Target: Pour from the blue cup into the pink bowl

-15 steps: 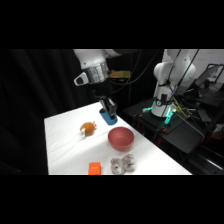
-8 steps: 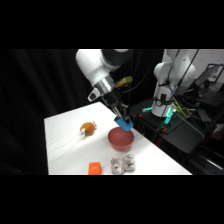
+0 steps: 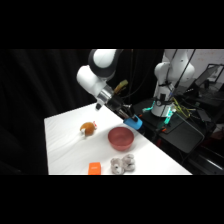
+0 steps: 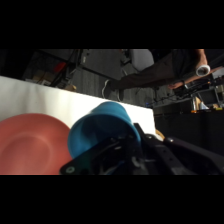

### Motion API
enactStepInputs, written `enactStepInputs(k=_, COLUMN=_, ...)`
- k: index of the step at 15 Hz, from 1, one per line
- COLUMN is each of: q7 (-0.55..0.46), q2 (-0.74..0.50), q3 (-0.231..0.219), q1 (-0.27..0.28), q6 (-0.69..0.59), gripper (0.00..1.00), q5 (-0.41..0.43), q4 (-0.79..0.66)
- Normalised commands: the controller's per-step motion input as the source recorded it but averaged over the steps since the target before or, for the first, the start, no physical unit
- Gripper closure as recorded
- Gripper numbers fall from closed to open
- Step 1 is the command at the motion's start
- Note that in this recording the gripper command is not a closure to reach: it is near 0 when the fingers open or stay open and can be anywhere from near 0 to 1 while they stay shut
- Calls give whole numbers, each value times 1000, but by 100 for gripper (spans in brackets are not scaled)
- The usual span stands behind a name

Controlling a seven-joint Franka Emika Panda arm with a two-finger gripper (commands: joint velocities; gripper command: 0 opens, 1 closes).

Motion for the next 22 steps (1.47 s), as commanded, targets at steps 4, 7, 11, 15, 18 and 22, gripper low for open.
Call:
enactStepInputs(k=4, q7=26, q2=117, q3=60, q1=-68, q6=-387, gripper=13, q5=104, q4=283)
enactStepInputs(k=7, q7=-34, q2=128, q3=39, q1=-140, q6=-519, gripper=13, q5=173, q4=288)
enactStepInputs(k=11, q7=-53, q2=97, q3=12, q1=-113, q6=-399, gripper=13, q5=198, q4=212)
enactStepInputs(k=15, q7=71, q2=38, q3=-26, q1=-21, q6=-70, gripper=13, q5=145, q4=104)
enactStepInputs(k=18, q7=201, q2=-83, q3=-57, q1=76, q6=411, gripper=13, q5=20, q4=-19)
enactStepInputs(k=22, q7=312, q2=-220, q3=-43, q1=154, q6=597, gripper=13, q5=-180, q4=-104)
